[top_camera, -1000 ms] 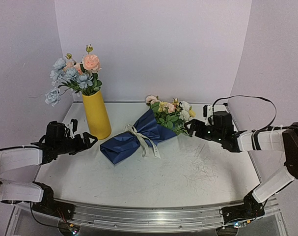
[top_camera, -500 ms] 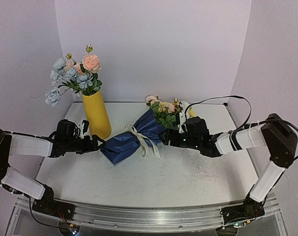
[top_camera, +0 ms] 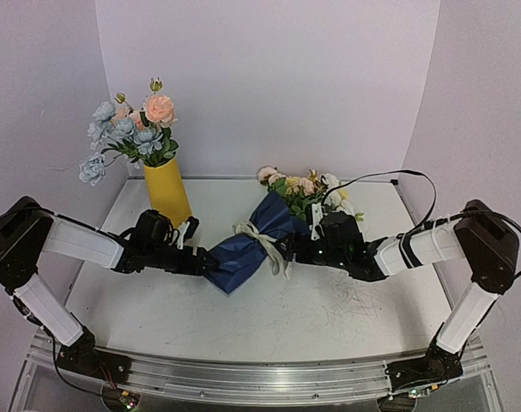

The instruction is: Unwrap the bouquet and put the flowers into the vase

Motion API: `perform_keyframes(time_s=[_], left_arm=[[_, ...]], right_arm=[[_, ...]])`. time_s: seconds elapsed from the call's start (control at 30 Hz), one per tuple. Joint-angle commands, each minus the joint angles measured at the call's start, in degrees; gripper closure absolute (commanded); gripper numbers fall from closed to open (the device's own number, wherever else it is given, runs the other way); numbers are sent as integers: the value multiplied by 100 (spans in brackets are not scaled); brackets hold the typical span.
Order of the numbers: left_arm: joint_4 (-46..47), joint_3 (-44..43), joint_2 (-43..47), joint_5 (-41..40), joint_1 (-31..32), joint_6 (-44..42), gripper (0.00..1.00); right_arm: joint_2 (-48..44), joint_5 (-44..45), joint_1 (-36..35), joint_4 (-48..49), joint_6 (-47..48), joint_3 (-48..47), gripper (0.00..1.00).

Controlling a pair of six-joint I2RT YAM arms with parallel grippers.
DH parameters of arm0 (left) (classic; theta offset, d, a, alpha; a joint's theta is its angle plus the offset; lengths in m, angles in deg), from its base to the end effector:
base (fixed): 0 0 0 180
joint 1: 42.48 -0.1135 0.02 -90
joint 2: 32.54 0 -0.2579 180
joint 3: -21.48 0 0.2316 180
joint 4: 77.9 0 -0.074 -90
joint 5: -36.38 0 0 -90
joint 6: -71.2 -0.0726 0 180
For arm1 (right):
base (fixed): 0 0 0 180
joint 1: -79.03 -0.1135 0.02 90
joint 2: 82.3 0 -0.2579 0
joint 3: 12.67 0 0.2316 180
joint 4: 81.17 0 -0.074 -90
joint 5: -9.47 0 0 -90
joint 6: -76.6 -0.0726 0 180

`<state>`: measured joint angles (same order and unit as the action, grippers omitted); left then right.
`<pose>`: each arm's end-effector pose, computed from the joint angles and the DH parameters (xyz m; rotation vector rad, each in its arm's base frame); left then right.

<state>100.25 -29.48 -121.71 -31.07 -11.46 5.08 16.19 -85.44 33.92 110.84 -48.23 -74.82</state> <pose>0.2481 -0.1817 0.1373 0.3682 2.3585 -0.9308 0.2623 0.2722 0.1710 -0.2497 2.1177 0.9537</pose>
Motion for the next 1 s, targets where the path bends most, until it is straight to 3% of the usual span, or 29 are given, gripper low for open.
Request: perform_keyframes(time_s=[0.0, 0.2, 0.43, 0.67, 0.97], left_arm=[[308, -180, -239, 340, 805, -107, 15], [360, 179, 294, 104, 1461, 80, 15], [370, 521, 1031, -767, 1293, 112, 8], [371, -259, 368, -1067, 1067, 117, 13], [371, -1041, -558, -650, 1017, -13, 19]], right_arm=[[-499, 475, -27, 101, -84, 350, 15], [-878, 1359, -17, -646, -311, 530, 14], [-1013, 1590, 149, -1183, -540, 477, 13], [-896, 1253, 280, -1293, -558, 271, 39], [-799, 732, 300, -1288, -153, 377, 41]])
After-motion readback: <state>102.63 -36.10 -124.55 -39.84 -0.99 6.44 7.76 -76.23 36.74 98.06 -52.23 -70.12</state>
